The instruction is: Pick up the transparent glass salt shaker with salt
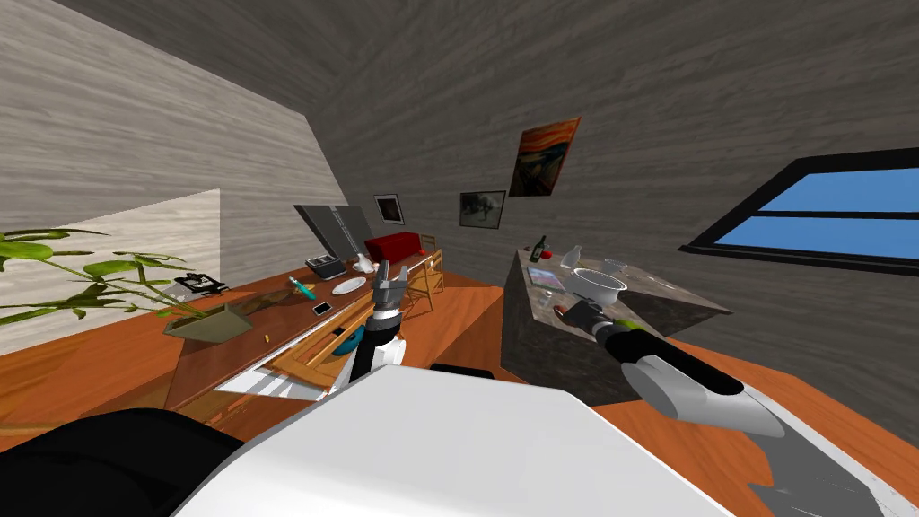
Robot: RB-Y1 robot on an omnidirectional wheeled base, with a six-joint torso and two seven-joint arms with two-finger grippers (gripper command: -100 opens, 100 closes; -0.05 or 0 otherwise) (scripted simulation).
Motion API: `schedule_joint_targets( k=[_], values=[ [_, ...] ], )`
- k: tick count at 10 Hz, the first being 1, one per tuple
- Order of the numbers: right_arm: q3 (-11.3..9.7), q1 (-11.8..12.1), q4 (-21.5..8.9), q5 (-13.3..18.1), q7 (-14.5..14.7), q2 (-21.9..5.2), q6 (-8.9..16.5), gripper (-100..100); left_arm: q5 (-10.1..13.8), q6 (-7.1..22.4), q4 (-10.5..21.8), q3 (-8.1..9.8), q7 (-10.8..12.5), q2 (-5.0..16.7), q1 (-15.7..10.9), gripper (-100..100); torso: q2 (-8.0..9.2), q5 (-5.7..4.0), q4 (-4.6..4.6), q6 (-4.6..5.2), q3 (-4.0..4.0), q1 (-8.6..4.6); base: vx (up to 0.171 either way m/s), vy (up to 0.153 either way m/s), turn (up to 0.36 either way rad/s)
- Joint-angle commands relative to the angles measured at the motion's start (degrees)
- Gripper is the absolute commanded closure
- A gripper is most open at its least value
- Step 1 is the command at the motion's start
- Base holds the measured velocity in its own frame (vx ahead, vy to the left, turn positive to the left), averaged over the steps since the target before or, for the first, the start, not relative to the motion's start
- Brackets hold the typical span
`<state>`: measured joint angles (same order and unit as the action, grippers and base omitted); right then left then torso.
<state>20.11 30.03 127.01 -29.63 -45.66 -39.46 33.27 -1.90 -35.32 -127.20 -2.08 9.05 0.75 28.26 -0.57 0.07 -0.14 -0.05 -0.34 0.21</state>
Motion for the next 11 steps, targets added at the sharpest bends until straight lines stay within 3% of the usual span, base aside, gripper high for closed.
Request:
schedule_joint_targets(
  k=[1, 3, 4, 6, 9, 11],
  values=[
    [1.3, -0.8, -1.5, -2.5, -2.5, -1.5, 2.9, -100, 0.0, 0.0, 0.0, 0.00, 0.0, 0.0, 0.0, 0, 0.00, 0.00, 0.00, 0.00, 0.00, 0.00, 0.118, 0.115, -0.150],
    [1.3, -0.8, -1.5, -2.5, -2.5, -1.5, 5.4, -100, 0.0, 0.0, 0.0, 0.00, 0.0, 0.0, 0.0, 0, -0.04, 0.01, -0.01, 0.00, -0.03, 0.03, 0.076, 0.080, -0.054],
    [2.5, -1.5, -2.6, -4.6, -4.6, -2.6, 7.3, -100, 0.0, 0.0, 0.0, 0.00, 0.0, 0.0, 0.0, 0, 0.10, -0.03, 0.02, -0.01, 0.05, -0.16, 0.092, 0.074, -0.139],
    [2.5, -1.5, -2.6, -4.6, -4.6, -2.6, 9.4, -100, 0.0, 0.0, 0.0, 0.00, 0.0, 0.0, 0.0, 0, -0.03, -0.02, -0.01, 0.00, -0.02, -0.09, 0.079, 0.061, -0.074],
    [4.9, -3.1, -4.9, -8.7, -8.7, -4.5, 15.0, -100, 0.0, 0.0, 0.0, 0.00, 0.0, 0.0, 0.0, 0, -0.05, -0.05, -0.02, -0.01, -0.03, -0.21, 0.111, 0.065, -0.145],
    [4.9, -3.1, -4.9, -8.7, -8.7, -4.5, 17.2, -100, 0.0, 0.0, 0.0, 0.00, 0.0, 0.0, 0.0, 0, -0.07, -0.03, -0.02, -0.01, -0.05, -0.13, 0.081, 0.055, -0.056]
  ],
)
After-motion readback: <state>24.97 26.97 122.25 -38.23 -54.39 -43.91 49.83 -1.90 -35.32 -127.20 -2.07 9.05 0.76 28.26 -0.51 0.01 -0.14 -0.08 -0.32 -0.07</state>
